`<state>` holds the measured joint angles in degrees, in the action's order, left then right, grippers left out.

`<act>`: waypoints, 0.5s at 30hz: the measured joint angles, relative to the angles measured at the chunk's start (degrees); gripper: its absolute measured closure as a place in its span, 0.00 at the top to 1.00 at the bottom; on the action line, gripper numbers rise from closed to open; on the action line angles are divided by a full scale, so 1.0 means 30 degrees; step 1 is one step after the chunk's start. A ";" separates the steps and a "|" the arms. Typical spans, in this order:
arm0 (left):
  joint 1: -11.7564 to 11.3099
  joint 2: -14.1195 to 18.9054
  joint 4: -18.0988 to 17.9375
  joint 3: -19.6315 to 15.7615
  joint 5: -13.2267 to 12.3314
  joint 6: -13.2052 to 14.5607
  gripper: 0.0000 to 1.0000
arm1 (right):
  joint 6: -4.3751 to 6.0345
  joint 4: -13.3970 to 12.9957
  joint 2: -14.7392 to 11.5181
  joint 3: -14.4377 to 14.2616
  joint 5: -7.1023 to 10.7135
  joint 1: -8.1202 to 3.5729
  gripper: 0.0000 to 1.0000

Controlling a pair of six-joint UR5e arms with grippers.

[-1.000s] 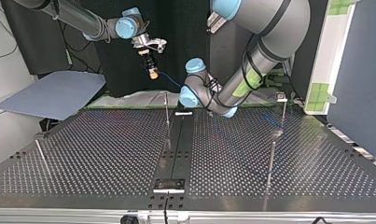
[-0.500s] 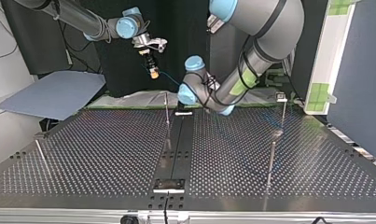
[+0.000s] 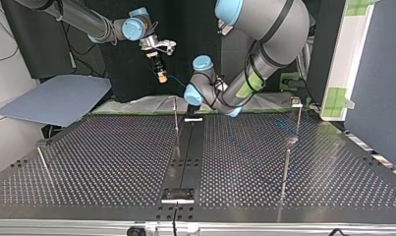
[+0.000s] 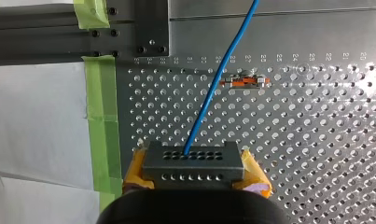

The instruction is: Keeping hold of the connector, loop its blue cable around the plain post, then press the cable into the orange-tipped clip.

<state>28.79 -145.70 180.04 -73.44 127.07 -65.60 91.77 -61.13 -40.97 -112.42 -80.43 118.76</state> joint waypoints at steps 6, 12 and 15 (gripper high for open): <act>0.0091 -0.0225 0.0189 0.0220 -0.0561 -0.0723 0.99 | -0.0023 0.0034 0.0001 0.0001 0.0003 -0.0061 0.00; -0.0090 -0.0231 0.0044 0.0292 -0.1638 -0.1818 0.99 | -0.0056 0.0010 0.0007 0.0006 0.0004 -0.0116 0.00; -0.0207 -0.0228 0.0038 0.0291 -0.2160 -0.2340 0.99 | -0.0050 -0.0070 0.0008 0.0009 0.0004 -0.0148 0.00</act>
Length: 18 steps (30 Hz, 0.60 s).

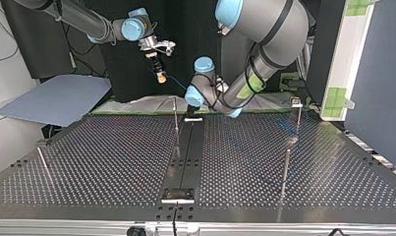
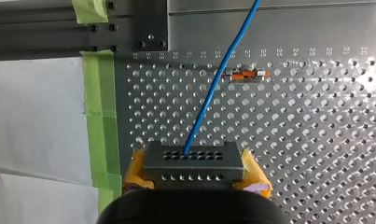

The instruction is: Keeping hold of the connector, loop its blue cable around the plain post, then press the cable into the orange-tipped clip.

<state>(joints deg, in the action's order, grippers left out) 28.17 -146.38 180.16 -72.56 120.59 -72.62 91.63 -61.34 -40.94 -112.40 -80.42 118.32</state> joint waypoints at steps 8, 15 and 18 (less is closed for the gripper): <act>-0.0199 0.0003 0.0274 -0.0003 -0.1457 -0.1460 0.99 | 0.0027 -0.0107 0.0004 0.0002 0.0000 -0.0042 0.00; -0.0417 0.0027 0.0219 -0.0017 -0.2832 -0.2836 0.99 | 0.0166 -0.0031 0.0003 0.0003 0.0014 -0.0048 0.00; -0.0520 0.0063 0.0199 -0.0019 -0.3378 -0.3381 0.99 | 0.0208 0.0049 0.0003 0.0001 0.0014 -0.0054 0.00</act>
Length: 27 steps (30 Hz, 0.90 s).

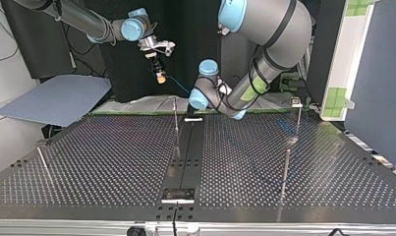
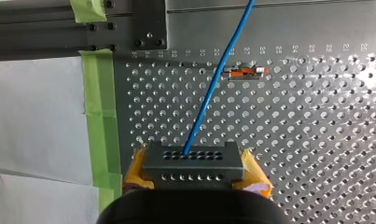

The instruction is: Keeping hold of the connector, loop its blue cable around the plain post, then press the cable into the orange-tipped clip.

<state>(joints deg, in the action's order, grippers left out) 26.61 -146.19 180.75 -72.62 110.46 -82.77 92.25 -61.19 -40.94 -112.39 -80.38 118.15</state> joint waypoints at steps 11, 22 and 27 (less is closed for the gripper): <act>-0.0228 0.0905 -0.0127 -0.0199 -0.2109 -0.2106 0.99 | 0.0012 0.0060 0.0003 0.0000 -0.0057 -0.0055 0.00; -0.0422 0.1193 -0.1208 -0.1618 -0.4103 -0.3009 0.99 | -0.0021 0.0062 0.0003 0.0005 -0.0195 -0.0103 0.00; -0.0408 0.1268 -0.2122 -0.2483 -0.5026 -0.3031 0.99 | -0.0215 0.0063 0.0003 0.0004 -0.0287 -0.0109 0.00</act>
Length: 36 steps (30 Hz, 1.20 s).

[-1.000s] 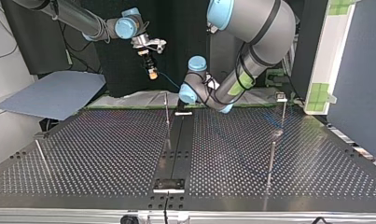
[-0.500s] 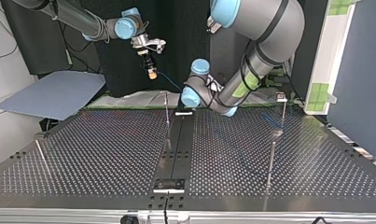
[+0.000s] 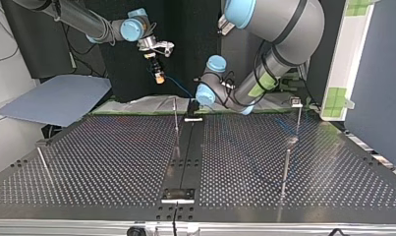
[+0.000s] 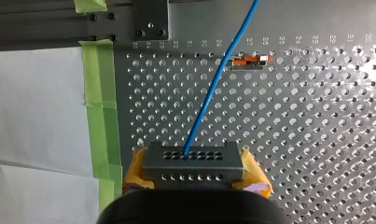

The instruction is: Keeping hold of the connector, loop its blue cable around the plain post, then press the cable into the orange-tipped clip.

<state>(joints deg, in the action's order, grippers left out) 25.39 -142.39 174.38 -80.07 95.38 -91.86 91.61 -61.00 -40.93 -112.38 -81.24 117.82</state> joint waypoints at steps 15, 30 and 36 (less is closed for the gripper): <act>0.0293 0.0011 -0.2757 -0.0834 -0.0117 -0.0493 0.99 | -0.0415 0.0001 0.0011 0.0233 -0.0437 -0.0029 0.00; 0.0306 0.0611 -0.5704 -0.1767 0.0264 -0.0765 0.99 | -0.0581 0.0087 0.0084 0.0363 -0.0520 -0.0030 0.00; 0.0384 0.0664 -0.6764 -0.2084 0.0295 -0.0736 0.99 | -0.0751 0.0253 0.0544 0.0533 -0.0534 -0.0018 0.00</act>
<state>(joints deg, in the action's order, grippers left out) 26.54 -140.39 154.09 -86.32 96.27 -94.07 89.35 -60.25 -39.29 -110.78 -82.84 117.77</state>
